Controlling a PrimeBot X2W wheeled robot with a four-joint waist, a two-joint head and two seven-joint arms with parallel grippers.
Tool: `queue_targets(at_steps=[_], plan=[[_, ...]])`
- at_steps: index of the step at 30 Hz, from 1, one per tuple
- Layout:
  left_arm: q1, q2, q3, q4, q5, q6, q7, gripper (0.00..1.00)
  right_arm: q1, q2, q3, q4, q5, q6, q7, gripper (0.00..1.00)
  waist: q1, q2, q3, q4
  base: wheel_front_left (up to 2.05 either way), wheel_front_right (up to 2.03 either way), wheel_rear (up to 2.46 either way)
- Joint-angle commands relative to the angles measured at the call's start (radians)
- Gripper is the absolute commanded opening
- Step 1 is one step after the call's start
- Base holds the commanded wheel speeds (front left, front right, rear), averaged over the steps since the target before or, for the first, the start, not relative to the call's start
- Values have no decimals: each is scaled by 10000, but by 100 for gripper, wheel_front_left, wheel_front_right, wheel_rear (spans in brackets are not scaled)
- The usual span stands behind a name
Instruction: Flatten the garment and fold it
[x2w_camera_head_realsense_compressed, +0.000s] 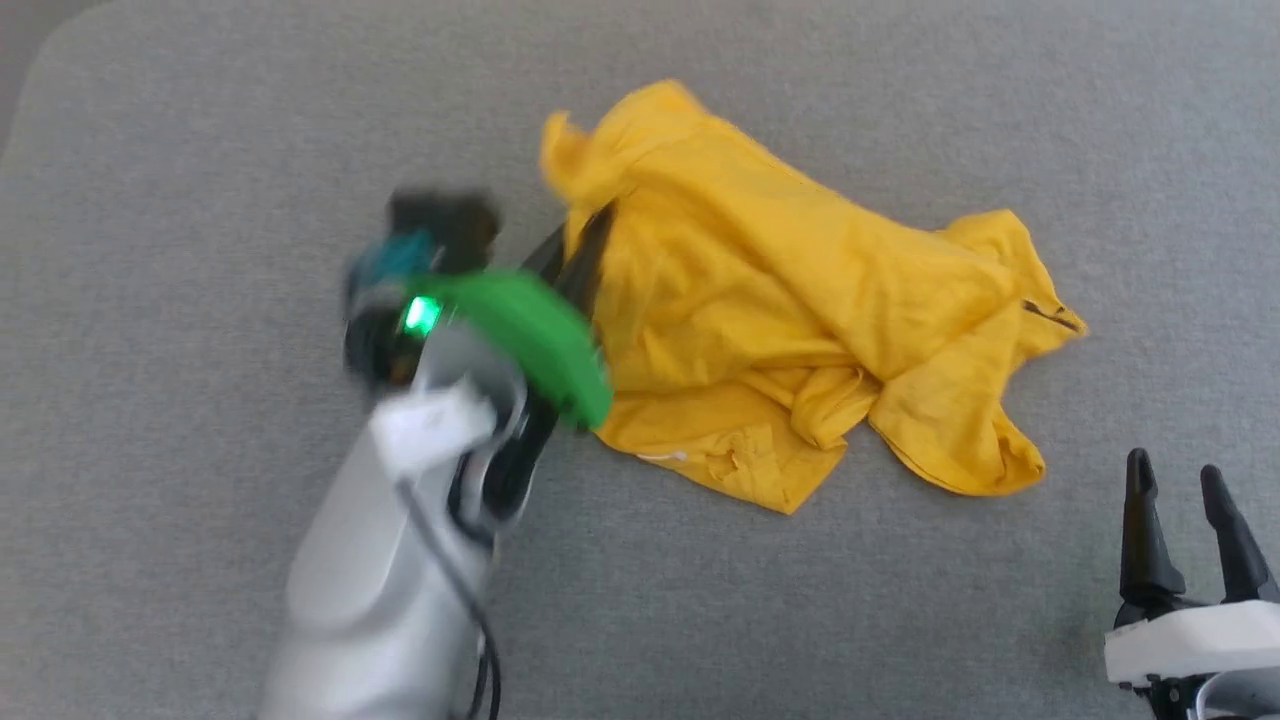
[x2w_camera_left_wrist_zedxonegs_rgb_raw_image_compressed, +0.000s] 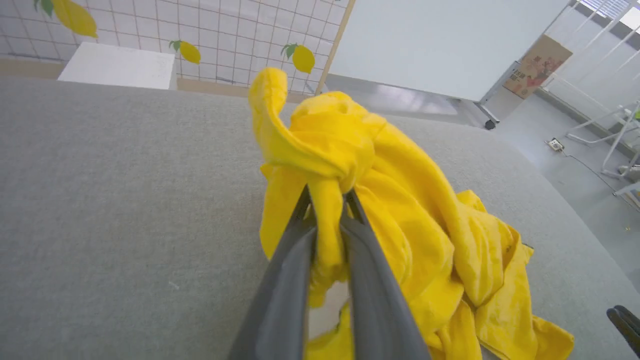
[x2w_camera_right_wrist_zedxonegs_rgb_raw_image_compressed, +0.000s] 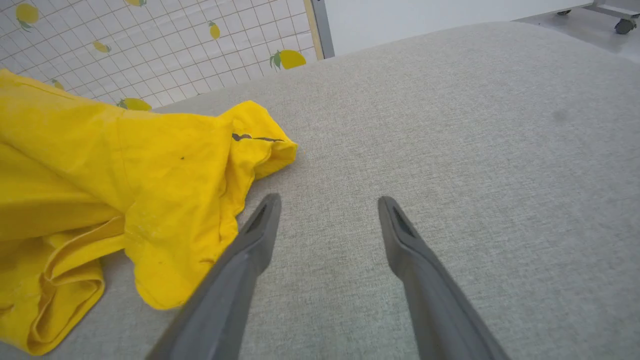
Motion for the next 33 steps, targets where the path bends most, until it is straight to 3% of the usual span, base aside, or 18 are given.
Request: queue_targets(at_steps=[1, 2, 3, 6, 8, 9, 16, 20, 25, 33], plan=[[953, 111, 236, -375, -189, 252, -236, 0, 119, 9, 7, -59, -11, -13, 42, 100, -1, -1, -241, 217, 0, 0, 0], [1451, 141, 397, -635, -299, 413, -345, 5, 159, 9, 15, -72, 0, -13, 59, 100, -1, -1, -271, 239, 0, 0, 0], [2095, 171, 606, -875, -437, 634, -461, 16, 211, 9, 9, -89, 14, -13, 77, 100, -1, -1, -303, 281, 0, 0, 0], [3663, 198, 1094, -1090, -748, 1124, -821, 65, 329, 9, 14, -128, 21, -13, 163, 100, -1, -1, -358, 398, 0, 0, 0], [4365, 149, 1304, -960, -981, 1315, -1033, 85, 370, 9, 9, -165, -6, -13, 214, 100, -1, -1, -389, 482, 0, 0, 0], [4576, 133, 1320, -885, -1028, 1340, -1108, 99, 378, 9, -2, -182, -28, -13, 237, 100, -1, -1, -410, 517, 0, 0, 0], [5026, -15, 1492, -1117, -1569, 1543, -1686, 100, 500, 9, -63, -334, -155, -13, 448, 100, -1, -1, -727, 803, 0, 0, 0], [4606, 444, 1640, -1524, -1224, 1698, -1667, 100, 582, 9, 24, -358, -139, -13, 526, 100, -1, -1, -873, 862, 0, 0, 0], [3681, 1175, 1416, -1288, -617, 1800, -952, 100, 596, 9, 201, -367, -83, -13, 556, 100, -1, -1, -848, 818, 0, 0, 0], [1893, 1794, 535, 216, -89, 1388, 764, 100, 401, 9, 210, -410, -57, -13, 585, 100, -1, -1, -354, 489, 0, 0, 0]])
